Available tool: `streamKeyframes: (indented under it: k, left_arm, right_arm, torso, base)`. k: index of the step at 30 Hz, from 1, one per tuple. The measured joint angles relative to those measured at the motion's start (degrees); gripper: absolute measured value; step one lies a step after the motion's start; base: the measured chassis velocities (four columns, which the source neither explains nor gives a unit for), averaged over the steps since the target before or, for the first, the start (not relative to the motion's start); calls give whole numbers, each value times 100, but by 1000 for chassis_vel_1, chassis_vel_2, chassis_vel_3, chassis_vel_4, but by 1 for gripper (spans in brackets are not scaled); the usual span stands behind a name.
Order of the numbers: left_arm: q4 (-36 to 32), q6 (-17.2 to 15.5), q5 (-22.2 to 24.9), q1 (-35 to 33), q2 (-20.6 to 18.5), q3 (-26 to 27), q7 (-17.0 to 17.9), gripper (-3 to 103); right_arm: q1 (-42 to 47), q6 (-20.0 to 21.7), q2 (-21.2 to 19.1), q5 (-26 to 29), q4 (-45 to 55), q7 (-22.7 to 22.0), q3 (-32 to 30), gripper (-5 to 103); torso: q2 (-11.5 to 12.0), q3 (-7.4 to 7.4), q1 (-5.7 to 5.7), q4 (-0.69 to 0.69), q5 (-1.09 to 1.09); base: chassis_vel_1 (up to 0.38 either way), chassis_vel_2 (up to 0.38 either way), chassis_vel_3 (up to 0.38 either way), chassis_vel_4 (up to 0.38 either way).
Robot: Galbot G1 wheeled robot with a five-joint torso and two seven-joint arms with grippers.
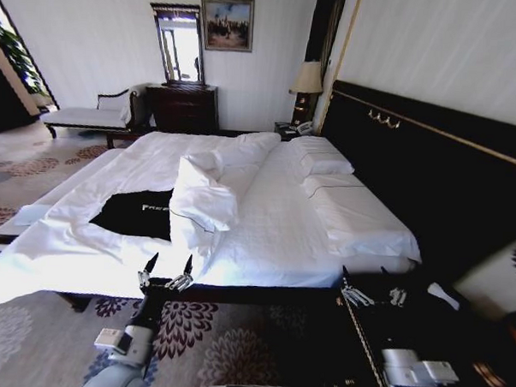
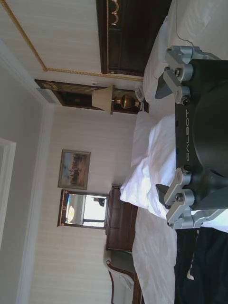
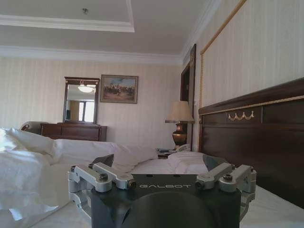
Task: Fold the clothes on the bed.
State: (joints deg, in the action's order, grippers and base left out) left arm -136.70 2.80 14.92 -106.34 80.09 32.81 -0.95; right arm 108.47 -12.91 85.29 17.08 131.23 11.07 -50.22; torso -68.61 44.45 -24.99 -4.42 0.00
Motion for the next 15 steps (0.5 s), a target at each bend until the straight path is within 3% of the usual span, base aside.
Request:
streamKeyframes:
  k: [15]
  left_arm:
    - [27, 29, 194, 95, -33, 184, 9, 100]
  right_arm:
    - [64, -22, 123, -115, 13, 8, 4, 100]
  torso:
    - [0, 0, 0, 0, 0]
  base:
    - [-146, 148, 147, -145]
